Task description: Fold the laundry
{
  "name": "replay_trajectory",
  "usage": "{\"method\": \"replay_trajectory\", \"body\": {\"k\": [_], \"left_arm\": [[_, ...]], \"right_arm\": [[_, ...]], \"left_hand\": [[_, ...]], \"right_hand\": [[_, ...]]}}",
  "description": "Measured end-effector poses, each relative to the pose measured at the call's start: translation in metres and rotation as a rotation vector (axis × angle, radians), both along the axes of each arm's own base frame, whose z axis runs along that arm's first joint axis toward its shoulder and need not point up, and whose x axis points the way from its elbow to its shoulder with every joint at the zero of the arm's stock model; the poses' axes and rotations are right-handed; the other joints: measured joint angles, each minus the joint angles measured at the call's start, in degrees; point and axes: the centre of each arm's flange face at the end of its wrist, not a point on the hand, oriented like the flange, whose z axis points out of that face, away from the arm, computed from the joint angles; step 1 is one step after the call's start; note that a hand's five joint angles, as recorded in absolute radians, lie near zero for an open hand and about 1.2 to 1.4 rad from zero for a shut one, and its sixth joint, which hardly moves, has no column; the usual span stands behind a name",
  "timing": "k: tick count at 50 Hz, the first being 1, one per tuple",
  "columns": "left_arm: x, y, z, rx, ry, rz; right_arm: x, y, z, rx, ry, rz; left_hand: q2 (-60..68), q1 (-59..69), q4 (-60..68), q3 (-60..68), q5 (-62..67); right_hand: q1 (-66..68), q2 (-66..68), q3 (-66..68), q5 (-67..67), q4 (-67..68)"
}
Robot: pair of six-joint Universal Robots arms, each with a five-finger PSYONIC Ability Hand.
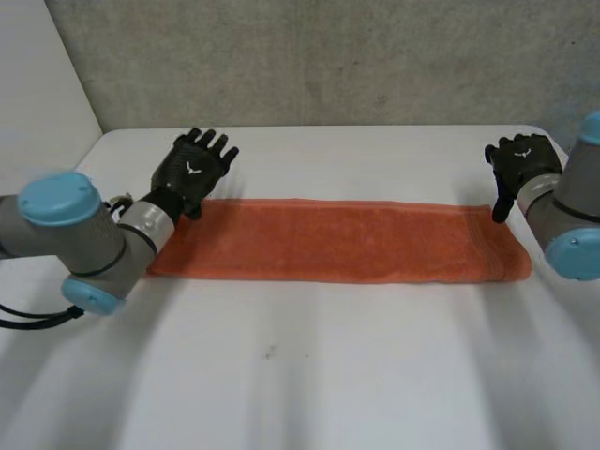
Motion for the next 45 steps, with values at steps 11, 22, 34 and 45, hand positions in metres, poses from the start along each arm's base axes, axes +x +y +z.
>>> {"method": "replay_trajectory", "body": {"k": [11, 22, 34, 45], "left_arm": [[0.019, 0.045, 0.041, 0.151, 0.100, 0.011], [0.060, 0.024, 0.020, 0.235, 0.112, 0.135], [0.084, -0.038, -0.015, 0.192, 0.116, 0.231], [0.093, -0.072, -0.018, 0.086, 0.132, 0.341]], "right_arm": [[-0.003, 0.053, 0.027, 0.048, -0.037, 0.097], [-0.004, 0.085, 0.010, 0.144, -0.034, 0.146], [-0.019, 0.100, -0.016, 0.248, -0.038, 0.132], [-0.022, 0.104, -0.024, 0.273, -0.035, 0.122]], "left_hand": [[0.0, 0.0, 0.0, 0.0, 0.0], [0.0, 0.0, 0.0, 0.0, 0.0], [0.0, 0.0, 0.0, 0.0, 0.0], [0.0, 0.0, 0.0, 0.0, 0.0]], "right_hand": [[0.0, 0.0, 0.0, 0.0, 0.0], [0.0, 0.0, 0.0, 0.0, 0.0], [0.0, 0.0, 0.0, 0.0, 0.0], [0.0, 0.0, 0.0, 0.0, 0.0]]}}
